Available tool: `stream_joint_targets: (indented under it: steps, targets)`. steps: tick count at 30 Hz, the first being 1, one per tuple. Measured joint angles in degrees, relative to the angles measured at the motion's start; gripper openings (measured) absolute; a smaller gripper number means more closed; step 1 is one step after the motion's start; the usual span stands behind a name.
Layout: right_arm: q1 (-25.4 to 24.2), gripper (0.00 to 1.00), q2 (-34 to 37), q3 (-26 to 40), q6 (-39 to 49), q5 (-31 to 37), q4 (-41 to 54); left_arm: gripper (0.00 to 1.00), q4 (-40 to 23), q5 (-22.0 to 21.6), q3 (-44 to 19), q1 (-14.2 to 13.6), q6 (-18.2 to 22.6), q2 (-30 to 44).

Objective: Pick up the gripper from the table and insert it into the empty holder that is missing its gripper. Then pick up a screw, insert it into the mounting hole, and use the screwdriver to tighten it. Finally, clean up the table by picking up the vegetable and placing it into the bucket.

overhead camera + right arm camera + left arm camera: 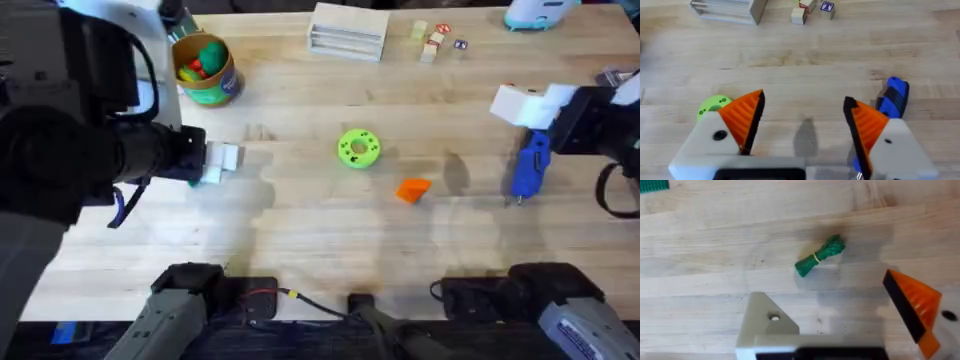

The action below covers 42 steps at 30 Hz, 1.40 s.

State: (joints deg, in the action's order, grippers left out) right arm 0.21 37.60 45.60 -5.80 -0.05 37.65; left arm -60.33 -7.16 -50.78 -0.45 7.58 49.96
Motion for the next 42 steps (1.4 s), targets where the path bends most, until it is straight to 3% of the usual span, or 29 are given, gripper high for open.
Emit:
stream_joint_targets:
  steps: [2, 7, 9, 13, 14, 17, 18, 19, 22, 23, 28, 29, 33, 34, 36, 39, 40, 42]
  targets:
    - [0.0, 0.99, 0.0, 0.0, 0.0, 0.0, 0.0, 0.993, -1.3, -0.2, 0.0, 0.0, 3.6, 3.5]
    - [0.0, 0.991, 0.0, 0.0, 0.3, 0.0, 0.1, 0.975, -2.2, -0.2, 0.0, 0.0, 7.4, 8.4]
    - [0.0, 0.991, 0.0, 0.0, 0.5, 0.0, 0.1, 0.732, -2.1, -0.2, 0.1, 0.0, 8.1, 10.1]
    - [0.0, 0.991, 0.0, 0.0, 0.7, 0.0, 0.1, 0.106, -1.6, -0.2, 0.1, 0.0, 8.9, 11.4]
    - [0.0, 0.991, 0.0, 0.0, 0.7, 0.0, 0.1, 0.031, -1.6, -0.3, 0.1, 0.0, 9.3, 11.4]
    - [0.0, 0.991, 0.0, 0.0, 0.7, 0.0, 0.1, 0.004, -1.6, -0.3, 0.1, -0.1, 9.4, 10.5]
    - [0.0, 0.991, 0.0, 0.0, 0.7, 0.0, 0.1, 0.007, -1.6, -0.3, 0.1, -0.4, 9.4, 9.7]
    - [0.0, 0.992, 0.0, 0.0, 0.7, 0.0, 0.2, 0.451, -2.2, -0.4, 0.1, -1.8, 9.8, 5.9]
    - [0.0, 0.991, 0.0, 0.0, 0.7, 0.0, 0.2, 0.919, -3.4, -0.6, 0.1, -2.7, 9.8, 0.4]
    - [0.0, 0.991, 0.0, 0.0, 0.7, 0.0, 0.2, 0.975, -3.7, -0.7, 0.1, -2.7, 9.7, -1.8]
    - [0.0, 0.991, 0.0, 0.0, 0.7, 0.0, 0.2, 0.992, -4.4, -1.6, 0.1, -2.7, 9.5, -12.8]
    - [0.0, 0.991, 0.0, 0.0, 0.7, 0.0, 0.2, 0.895, -4.5, -1.6, 0.1, -2.7, 8.9, -15.1]
    - [0.0, 0.991, 0.0, 0.0, 0.7, 0.0, 0.2, 0.269, -4.6, -0.6, -1.2, -2.7, 8.5, -22.7]
    - [0.0, 0.992, 0.0, 0.0, 0.7, 0.0, 0.2, 0.162, -4.5, 0.1, -1.8, -2.7, 8.6, -24.1]
    - [0.0, 0.991, 0.0, 0.0, 0.7, 0.0, 0.2, 0.417, -3.1, 1.6, -3.0, -2.7, 8.4, -26.8]
    - [0.0, 0.991, 0.0, 0.0, 0.7, 0.0, 0.2, 0.902, 1.8, 4.6, -4.1, -2.7, 8.0, -30.0]
    - [0.0, 0.991, 0.0, 0.0, 0.7, 0.0, 0.2, 0.97, 3.6, 6.0, -4.2, -2.7, 7.7, -30.9]
    - [0.0, 0.991, 0.0, 0.0, 0.7, 0.0, 0.2, 0.989, 5.8, 9.2, -4.4, -2.7, 7.6, -31.7]
